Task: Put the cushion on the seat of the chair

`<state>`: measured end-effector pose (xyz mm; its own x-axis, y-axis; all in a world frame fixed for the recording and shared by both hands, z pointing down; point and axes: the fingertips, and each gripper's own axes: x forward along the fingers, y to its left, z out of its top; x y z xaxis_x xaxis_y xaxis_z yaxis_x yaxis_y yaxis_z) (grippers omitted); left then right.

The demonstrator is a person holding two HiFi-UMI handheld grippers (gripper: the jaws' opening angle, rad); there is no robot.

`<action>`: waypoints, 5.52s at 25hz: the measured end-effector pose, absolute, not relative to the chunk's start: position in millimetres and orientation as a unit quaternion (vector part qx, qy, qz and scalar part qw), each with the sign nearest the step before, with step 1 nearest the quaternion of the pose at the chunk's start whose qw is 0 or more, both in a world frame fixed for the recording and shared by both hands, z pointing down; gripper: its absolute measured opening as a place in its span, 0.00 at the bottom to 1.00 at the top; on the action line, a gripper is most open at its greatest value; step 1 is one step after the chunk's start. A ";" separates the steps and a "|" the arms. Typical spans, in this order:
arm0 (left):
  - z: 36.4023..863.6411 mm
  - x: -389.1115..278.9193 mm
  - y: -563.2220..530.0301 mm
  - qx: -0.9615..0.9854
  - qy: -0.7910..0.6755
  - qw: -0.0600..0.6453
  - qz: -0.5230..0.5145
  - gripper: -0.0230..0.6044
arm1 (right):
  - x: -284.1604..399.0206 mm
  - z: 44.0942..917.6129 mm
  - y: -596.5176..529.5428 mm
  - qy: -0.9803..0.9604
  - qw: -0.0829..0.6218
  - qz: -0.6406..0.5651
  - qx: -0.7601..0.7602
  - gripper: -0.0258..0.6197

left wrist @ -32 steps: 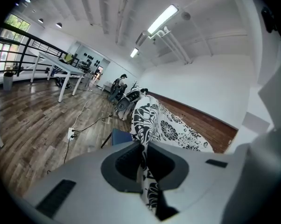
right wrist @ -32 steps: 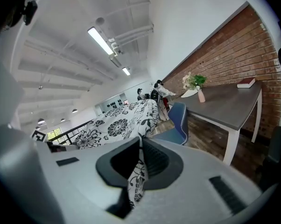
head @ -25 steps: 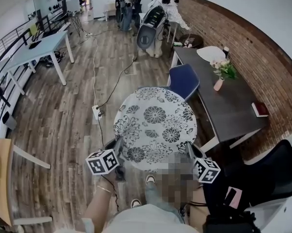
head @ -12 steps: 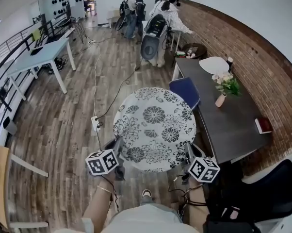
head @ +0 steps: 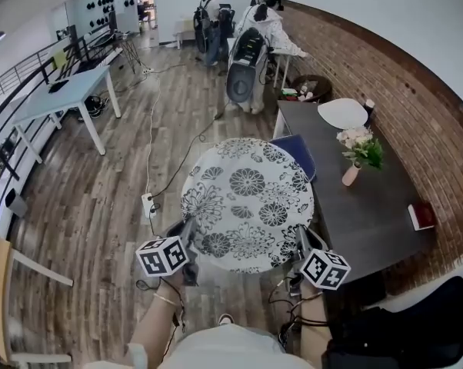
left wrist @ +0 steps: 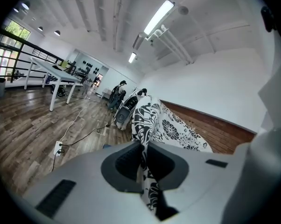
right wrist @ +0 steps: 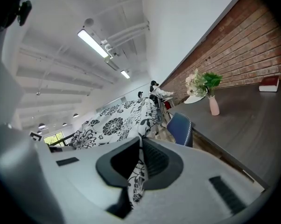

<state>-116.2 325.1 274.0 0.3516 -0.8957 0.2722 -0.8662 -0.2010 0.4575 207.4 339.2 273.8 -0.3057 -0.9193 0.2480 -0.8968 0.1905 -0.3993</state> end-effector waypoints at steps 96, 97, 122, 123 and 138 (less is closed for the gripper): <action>564.7 -115.7 -80.3 0.709 -0.519 0.450 0.160 0.06 | 190.6 545.5 -56.7 0.684 -0.169 -0.411 -0.578 0.06; 572.1 -115.6 -76.2 0.706 -0.520 0.454 0.161 0.06 | 190.5 553.2 -52.0 0.682 -0.172 -0.415 -0.577 0.06; 654.4 -110.0 -116.2 0.695 -0.517 0.473 0.157 0.06 | 198.6 637.5 -66.2 0.658 -0.189 -0.428 -0.590 0.06; 659.9 -107.9 -123.3 0.697 -0.518 0.470 0.158 0.06 | 200.4 643.3 -70.5 0.658 -0.189 -0.427 -0.590 0.06; 746.6 -97.6 -151.2 0.708 -0.511 0.451 0.184 0.06 | 224.2 713.6 -90.8 0.643 -0.208 -0.399 -0.619 0.07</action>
